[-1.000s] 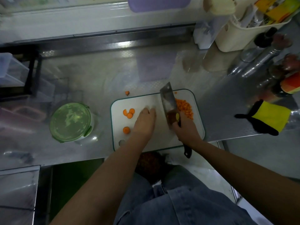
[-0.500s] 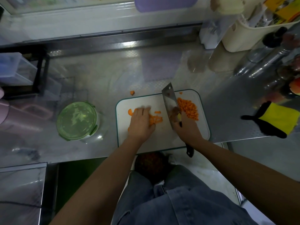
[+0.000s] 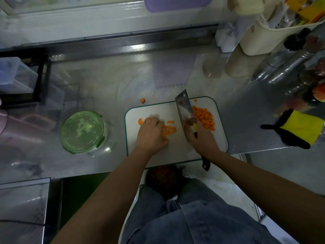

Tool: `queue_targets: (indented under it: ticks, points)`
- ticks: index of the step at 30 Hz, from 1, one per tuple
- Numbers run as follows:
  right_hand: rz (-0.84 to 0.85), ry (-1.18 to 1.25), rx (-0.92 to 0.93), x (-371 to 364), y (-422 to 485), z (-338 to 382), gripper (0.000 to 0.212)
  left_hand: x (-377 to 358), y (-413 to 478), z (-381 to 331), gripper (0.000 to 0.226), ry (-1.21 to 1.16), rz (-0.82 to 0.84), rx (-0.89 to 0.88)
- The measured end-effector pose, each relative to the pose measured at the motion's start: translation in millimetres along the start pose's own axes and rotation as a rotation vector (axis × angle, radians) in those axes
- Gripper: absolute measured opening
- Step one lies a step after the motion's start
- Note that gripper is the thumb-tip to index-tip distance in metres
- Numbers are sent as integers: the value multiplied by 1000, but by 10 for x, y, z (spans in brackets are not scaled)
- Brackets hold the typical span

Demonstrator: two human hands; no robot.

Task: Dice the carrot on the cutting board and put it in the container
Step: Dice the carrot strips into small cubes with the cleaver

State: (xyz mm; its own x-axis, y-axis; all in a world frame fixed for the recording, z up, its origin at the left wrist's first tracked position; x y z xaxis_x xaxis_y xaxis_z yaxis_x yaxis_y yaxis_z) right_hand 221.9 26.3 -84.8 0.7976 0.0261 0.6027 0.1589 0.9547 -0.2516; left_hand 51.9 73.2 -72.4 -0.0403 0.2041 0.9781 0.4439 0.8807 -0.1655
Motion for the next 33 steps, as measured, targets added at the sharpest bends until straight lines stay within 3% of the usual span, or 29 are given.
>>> queue_targets:
  ticks: [5, 10, 15, 20, 23, 29, 33]
  points:
    - [1, 19, 25, 25, -19, 43, 25, 44, 24, -4, 27, 32, -34, 5]
    - [4, 18, 16, 21, -13, 30, 26, 66, 12, -27, 34, 33, -62, -29]
    - [19, 19, -4, 13, -14, -2, 23, 100, 53, -22, 16, 10, -62, 1]
    - [25, 10, -16, 21, -9, 0, 29, 138, 65, -1, 35, -35, -95, -12]
    - [38, 12, -22, 16, -13, -8, 23, 159, 96, -138, 43, -34, -111, -71]
    - [44, -39, -12, 31, 5, -2, 12, 100, 194, -246, 25, 92, -44, -47]
    - [48, -52, 3, 45, 11, 17, 14, 113, 228, -215, 34, 58, -44, -5]
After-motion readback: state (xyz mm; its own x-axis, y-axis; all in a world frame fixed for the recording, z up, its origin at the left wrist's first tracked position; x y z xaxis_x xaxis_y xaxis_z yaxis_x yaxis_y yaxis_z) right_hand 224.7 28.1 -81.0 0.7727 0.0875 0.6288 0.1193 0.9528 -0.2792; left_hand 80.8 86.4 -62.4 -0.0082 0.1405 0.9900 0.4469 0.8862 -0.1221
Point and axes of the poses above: each hand's wrist, its own y-axis towards the middle knuckle, its own x-axis out of the back of the hand, z = x × y, the point moved 9 cm from there along y, towards the middle knuckle, and after that the axes turned 8 degrees about y, right-handed, at the moved point
